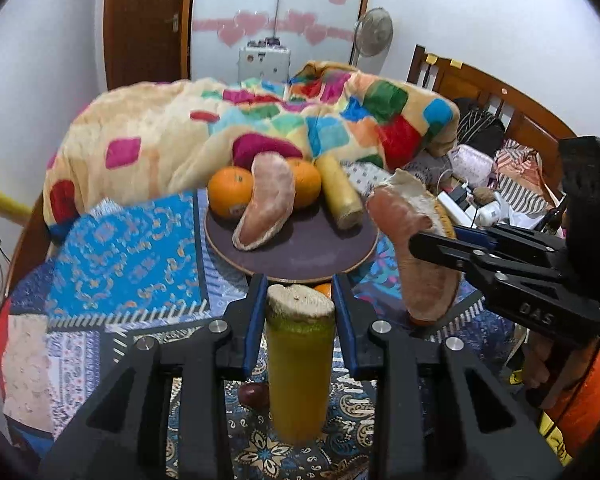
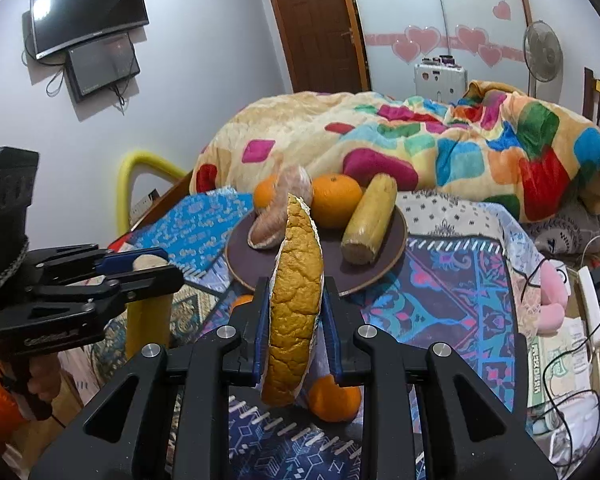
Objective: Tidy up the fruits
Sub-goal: 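Carry the yellow bottle with the left tool while the right tool carries the pomelo half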
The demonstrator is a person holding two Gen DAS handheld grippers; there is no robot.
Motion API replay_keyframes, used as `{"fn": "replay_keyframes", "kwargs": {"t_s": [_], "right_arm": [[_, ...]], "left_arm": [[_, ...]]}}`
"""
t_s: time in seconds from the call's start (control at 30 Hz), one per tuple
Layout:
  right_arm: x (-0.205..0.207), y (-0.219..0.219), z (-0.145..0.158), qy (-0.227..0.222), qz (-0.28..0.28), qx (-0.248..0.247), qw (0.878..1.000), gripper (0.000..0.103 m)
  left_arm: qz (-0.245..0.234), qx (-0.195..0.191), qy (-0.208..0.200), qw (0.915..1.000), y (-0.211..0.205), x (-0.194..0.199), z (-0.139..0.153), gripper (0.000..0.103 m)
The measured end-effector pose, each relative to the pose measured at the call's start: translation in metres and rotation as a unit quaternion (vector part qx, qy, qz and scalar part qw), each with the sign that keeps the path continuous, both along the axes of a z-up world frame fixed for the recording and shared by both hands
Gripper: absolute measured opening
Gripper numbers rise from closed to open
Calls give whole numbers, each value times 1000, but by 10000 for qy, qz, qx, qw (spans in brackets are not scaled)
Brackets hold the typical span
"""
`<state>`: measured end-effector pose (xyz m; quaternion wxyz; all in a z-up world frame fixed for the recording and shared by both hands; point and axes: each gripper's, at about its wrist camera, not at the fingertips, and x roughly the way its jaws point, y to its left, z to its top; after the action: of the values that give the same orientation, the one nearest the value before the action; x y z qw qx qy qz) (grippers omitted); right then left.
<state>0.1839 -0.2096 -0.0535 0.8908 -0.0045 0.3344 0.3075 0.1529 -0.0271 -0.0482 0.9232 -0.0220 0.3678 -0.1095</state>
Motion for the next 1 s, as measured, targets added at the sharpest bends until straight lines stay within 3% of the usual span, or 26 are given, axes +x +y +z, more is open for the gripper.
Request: {"fn": "replay_keyframes", "kwargs": {"t_s": [0.23,0.57,1.0], "right_arm": [[2,-5,12,-173,-110,43,9998,22],[20,-9,15,-266,-256,128,9992,22],[53,4,1,-89,-192,96,9997,22]], "left_arm": [[39,-26,-286,9996,3,-4,21,32],[67,33,-649,9979,-3,18,44,32],[-24,-22,-493,9988,-13,70,30,32]]}}
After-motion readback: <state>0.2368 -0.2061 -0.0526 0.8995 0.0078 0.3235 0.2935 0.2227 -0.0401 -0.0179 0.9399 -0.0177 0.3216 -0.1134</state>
